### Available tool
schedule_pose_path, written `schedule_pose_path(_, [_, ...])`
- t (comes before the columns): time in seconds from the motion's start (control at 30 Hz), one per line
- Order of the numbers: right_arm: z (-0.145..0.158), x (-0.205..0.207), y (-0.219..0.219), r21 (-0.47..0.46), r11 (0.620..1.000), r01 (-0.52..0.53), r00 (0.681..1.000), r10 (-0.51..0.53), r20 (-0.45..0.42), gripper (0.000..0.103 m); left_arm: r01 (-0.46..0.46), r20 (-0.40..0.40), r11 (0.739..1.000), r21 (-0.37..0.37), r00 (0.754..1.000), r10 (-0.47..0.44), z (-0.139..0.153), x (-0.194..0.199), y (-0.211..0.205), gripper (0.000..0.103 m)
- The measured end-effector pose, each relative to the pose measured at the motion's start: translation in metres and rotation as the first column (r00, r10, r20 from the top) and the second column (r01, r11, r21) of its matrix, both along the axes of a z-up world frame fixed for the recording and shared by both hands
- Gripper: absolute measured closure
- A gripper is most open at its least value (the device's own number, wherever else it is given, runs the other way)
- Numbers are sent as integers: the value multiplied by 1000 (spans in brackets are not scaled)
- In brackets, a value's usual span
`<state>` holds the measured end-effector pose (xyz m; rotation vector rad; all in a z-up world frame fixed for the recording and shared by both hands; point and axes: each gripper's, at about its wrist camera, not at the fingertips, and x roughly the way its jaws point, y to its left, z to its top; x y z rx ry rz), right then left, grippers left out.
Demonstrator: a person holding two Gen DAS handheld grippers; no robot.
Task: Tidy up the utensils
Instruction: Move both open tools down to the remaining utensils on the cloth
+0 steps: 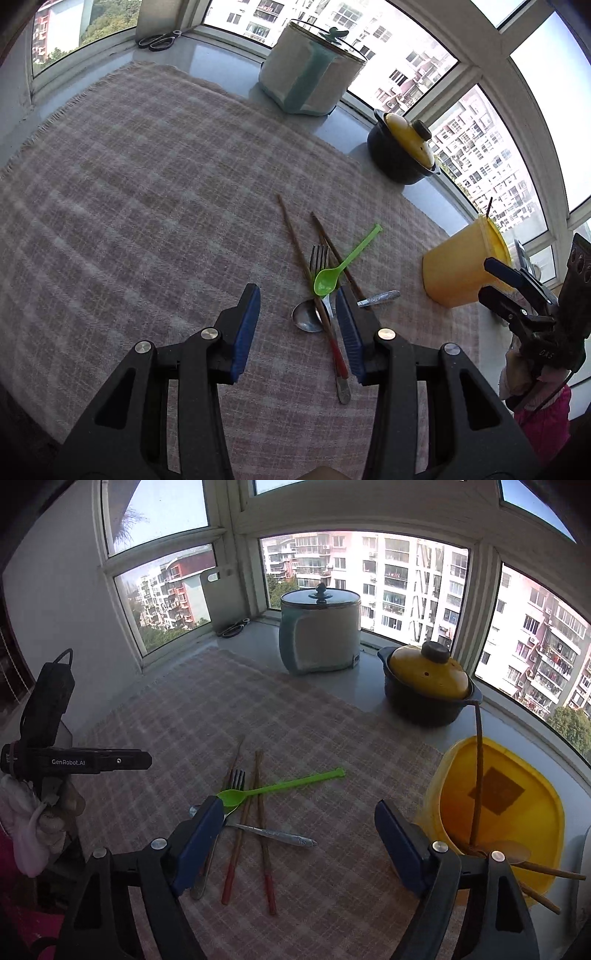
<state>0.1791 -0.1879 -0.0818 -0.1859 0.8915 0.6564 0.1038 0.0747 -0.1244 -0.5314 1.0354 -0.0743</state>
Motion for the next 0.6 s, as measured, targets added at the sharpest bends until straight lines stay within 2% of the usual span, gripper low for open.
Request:
schedule_pose_path(0.13, [-19,6,27,-57,990,-130,990,126,-70,35,-9,-26,1000,-21,1000,9,-10,-8,-1,60])
schedule_pose_path(0.33, [-53,3,67,-151,933,-326,939,301,-168,60,-26,-37,999,-47,999,24,-18,-21,-2,60])
schedule_pose_path(0.47, [-76,7,86,-197,893,-404,905,358,-230,68,-47,-42,997,-61,998,44,-22,-31,0,60])
schedule_pose_path(0.6, [-93,12,98,-249,854,-457,881,394,-263,69,-73,-48,995,-71,996,69,-25,-38,3,60])
